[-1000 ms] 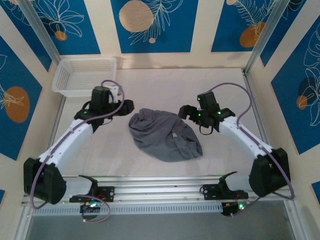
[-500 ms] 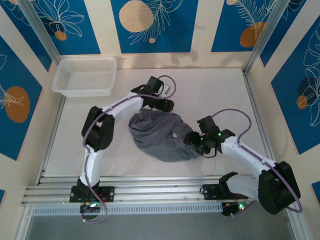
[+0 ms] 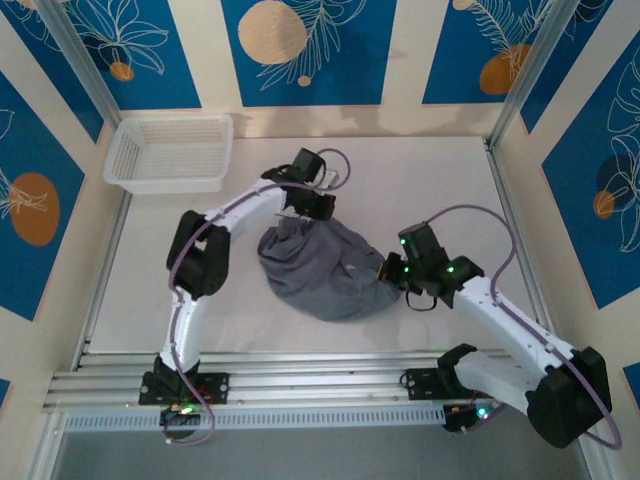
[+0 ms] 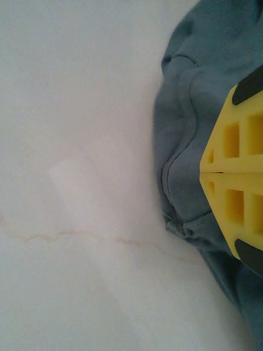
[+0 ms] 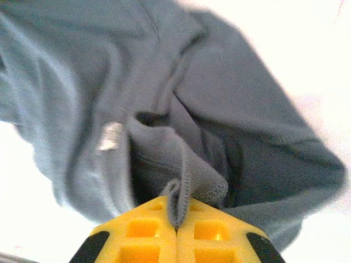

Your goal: Fold the inside-out t-shirt

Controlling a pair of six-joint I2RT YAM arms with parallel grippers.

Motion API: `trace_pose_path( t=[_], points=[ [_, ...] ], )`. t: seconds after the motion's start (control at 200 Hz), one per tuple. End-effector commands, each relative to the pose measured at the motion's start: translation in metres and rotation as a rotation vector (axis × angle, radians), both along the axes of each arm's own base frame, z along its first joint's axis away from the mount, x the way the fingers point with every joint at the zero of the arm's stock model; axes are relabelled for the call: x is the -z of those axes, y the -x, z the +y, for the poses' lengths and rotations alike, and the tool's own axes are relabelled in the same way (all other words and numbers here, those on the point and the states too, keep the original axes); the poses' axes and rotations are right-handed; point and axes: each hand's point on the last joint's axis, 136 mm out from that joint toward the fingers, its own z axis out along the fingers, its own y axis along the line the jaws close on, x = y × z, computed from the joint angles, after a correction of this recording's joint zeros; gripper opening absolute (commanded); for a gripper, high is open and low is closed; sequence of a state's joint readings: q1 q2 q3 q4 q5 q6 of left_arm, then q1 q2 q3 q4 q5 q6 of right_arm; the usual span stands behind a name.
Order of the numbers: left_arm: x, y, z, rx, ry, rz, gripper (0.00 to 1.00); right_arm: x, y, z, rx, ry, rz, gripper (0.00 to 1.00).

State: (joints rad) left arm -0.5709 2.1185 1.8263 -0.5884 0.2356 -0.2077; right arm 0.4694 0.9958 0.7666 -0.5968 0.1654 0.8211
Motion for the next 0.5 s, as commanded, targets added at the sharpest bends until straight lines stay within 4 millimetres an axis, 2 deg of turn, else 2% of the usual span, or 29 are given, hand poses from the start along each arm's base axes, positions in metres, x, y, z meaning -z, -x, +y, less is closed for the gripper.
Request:
trace_pose_path(
  t=[0.0, 0.07, 0.13, 0.215, 0.28, 0.285, 0.34, 0.395, 0.495],
  points=[
    [-0.137, -0.002, 0.039, -0.071, 0.134, -0.205, 0.0, -0.077, -0.026, -0.017, 0.018, 0.039, -0.228, 0.0],
    [-0.196, 0.005, 0.073, -0.143, 0.151, -0.324, 0.0, -0.128, -0.036, -0.027, 0.035, 0.059, -0.361, 0.0],
    [-0.25, 0.019, 0.105, -0.211, 0.172, -0.447, 0.0, -0.171, -0.04, -0.034, 0.054, 0.066, -0.477, 0.0],
    [-0.323, 0.055, 0.145, -0.287, 0.201, -0.639, 0.0, -0.233, -0.039, -0.033, 0.026, 0.041, -0.664, 0.0],
    [-0.372, 0.091, 0.164, -0.3, 0.269, -0.781, 0.0, -0.277, -0.035, -0.028, -0.012, 0.013, -0.79, 0.0],
    [-0.375, 0.094, 0.165, -0.299, 0.275, -0.791, 0.0, -0.285, -0.033, -0.027, -0.02, 0.007, -0.813, 0.0],
    [-0.409, 0.125, 0.177, -0.293, 0.355, -0.897, 0.0, -0.327, -0.024, -0.021, -0.063, -0.033, -0.934, 0.0],
    [-0.434, 0.152, 0.186, -0.285, 0.416, -0.976, 0.0, -0.367, -0.011, -0.016, -0.11, -0.081, -1.052, 0.0],
    [-0.463, 0.188, 0.2, -0.281, 0.486, -1.053, 0.0, -0.43, 0.019, -0.013, -0.161, -0.154, -1.234, 0.0]
  ],
)
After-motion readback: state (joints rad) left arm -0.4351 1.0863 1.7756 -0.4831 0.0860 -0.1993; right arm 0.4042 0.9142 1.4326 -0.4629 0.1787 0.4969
